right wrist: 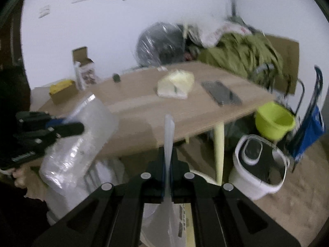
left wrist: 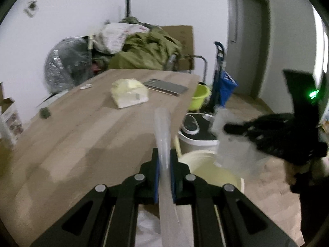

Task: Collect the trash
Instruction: 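Carry the socks bag and plastic sleeve over the cream bucket with both tools, then open the right tool to drop the socks bag into the bucket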

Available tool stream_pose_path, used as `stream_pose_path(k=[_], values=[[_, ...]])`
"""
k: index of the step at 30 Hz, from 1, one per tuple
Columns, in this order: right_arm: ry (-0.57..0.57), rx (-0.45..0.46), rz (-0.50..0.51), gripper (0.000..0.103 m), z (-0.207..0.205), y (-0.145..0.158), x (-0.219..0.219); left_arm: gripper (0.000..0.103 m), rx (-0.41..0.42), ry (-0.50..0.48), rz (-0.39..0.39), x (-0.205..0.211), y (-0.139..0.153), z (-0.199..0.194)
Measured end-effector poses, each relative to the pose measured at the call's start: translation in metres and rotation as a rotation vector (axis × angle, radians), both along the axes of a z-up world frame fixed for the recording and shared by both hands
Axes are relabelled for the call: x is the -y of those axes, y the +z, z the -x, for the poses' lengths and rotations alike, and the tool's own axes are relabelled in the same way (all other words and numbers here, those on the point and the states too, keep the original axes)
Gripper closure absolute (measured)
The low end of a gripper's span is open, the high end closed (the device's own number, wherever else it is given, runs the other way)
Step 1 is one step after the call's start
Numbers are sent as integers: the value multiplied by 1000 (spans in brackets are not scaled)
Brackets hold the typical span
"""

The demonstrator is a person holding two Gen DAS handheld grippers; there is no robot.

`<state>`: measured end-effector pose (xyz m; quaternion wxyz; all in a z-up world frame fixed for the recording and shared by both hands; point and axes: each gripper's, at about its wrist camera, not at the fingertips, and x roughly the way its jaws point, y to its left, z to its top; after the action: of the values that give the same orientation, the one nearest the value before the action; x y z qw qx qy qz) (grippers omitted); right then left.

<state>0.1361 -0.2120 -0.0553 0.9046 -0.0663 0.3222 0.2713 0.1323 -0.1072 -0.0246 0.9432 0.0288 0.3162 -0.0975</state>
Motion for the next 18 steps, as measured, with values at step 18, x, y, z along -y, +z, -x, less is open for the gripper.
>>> stream_pose_path(k=[18], values=[[-199, -204, -18, 65, -42, -105, 52, 95, -193, -210, -9, 69, -62, -68]])
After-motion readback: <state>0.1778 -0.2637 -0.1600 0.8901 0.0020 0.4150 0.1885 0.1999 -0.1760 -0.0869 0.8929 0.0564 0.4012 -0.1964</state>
